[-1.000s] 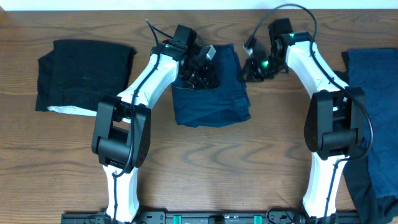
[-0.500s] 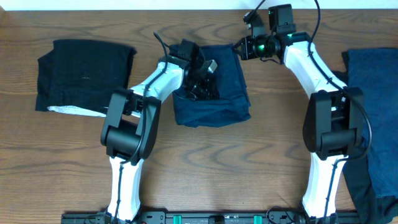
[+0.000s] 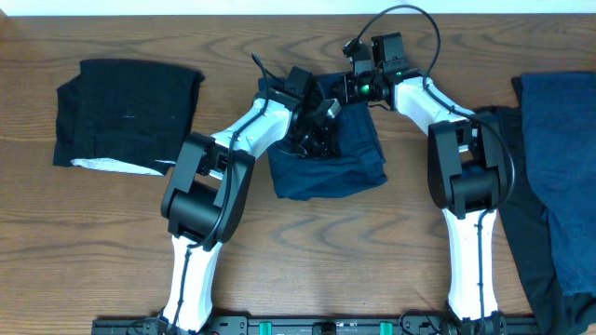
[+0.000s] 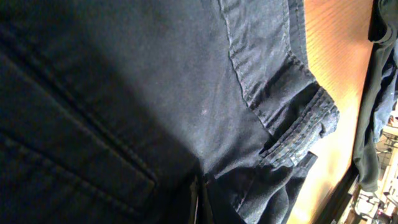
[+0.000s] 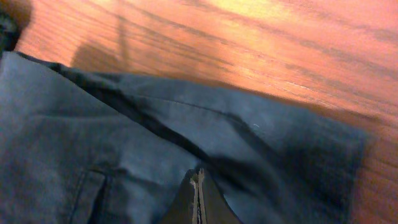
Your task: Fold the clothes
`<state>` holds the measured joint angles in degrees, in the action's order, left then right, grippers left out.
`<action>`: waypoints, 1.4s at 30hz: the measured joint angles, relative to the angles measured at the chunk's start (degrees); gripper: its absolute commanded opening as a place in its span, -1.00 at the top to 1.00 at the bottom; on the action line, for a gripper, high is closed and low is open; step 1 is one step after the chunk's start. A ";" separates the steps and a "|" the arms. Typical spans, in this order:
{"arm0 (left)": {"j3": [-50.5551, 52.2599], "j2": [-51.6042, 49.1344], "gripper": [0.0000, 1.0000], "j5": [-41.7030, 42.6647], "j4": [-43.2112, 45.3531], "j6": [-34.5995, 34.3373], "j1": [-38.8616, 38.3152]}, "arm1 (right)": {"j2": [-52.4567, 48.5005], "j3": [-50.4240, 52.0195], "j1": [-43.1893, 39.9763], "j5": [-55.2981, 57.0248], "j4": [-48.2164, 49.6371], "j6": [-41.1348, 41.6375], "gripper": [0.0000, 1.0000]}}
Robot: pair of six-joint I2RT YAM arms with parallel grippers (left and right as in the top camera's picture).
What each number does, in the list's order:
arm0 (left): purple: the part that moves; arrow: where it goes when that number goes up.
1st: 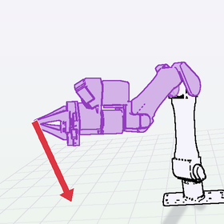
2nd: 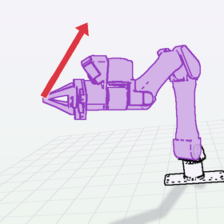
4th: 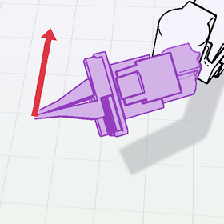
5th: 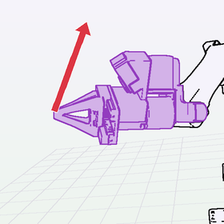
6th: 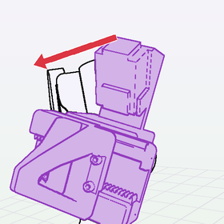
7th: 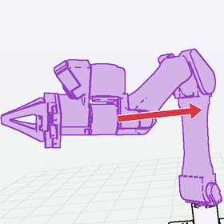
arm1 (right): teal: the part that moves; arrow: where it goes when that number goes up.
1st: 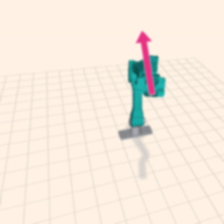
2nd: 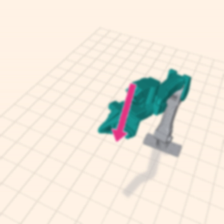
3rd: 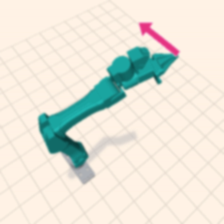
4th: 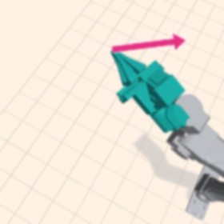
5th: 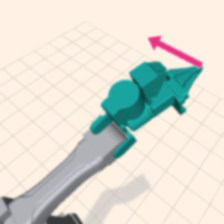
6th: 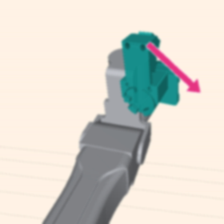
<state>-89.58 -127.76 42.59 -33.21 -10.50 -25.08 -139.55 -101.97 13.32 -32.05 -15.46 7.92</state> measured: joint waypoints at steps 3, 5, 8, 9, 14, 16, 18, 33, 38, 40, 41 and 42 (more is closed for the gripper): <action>0.00 0.00 0.88 -0.15 -0.15 0.00 0.00 | 0.00 -0.09 0.00 0.13 -0.02 0.48 0.97; 0.00 0.00 0.88 -0.17 -0.33 0.11 0.00 | 0.00 -0.09 0.00 0.13 -0.02 0.66 0.97; 0.00 0.37 0.88 -0.52 -0.81 1.14 0.24 | 0.07 -0.35 0.00 0.02 -0.50 0.68 0.98; 0.04 0.72 0.88 -0.76 -0.87 1.53 0.35 | 0.22 -0.39 0.00 -0.02 -0.94 0.68 0.97; 0.33 6.08 0.85 -3.58 -0.79 2.75 3.04 | 4.33 -0.39 -0.68 -4.24 -7.50 0.55 0.98; 0.33 8.98 0.85 -4.31 -0.22 3.08 5.01 | 8.13 -0.39 -1.27 -7.37 -12.31 0.31 0.98; 0.31 11.08 0.85 -4.70 0.96 3.28 6.86 | 12.46 -0.48 -1.84 -9.88 -18.32 0.00 0.98; 0.31 6.99 0.76 -8.79 11.43 3.48 13.42 | 20.41 5.99 -0.63 -14.93 -43.71 -13.22 0.98; 0.31 4.66 0.76 -8.98 12.39 3.45 13.79 | 20.26 15.08 -0.07 -17.64 -40.15 -14.01 0.97; 0.31 3.93 0.76 -9.03 12.50 3.45 13.79 | 20.22 19.08 -0.07 -18.62 -37.00 -14.19 0.97; 0.31 3.61 0.76 -9.05 12.55 3.45 13.81 | 20.13 21.03 -0.07 -18.97 -35.39 -14.23 0.98; 0.31 3.32 0.76 -9.07 12.61 3.45 13.81 | 20.13 22.58 -0.07 -19.15 -33.57 -14.14 0.98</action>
<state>-89.27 -124.44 33.52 -20.60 -7.05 -11.27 -119.42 -79.40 13.26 -51.20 -49.04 -6.22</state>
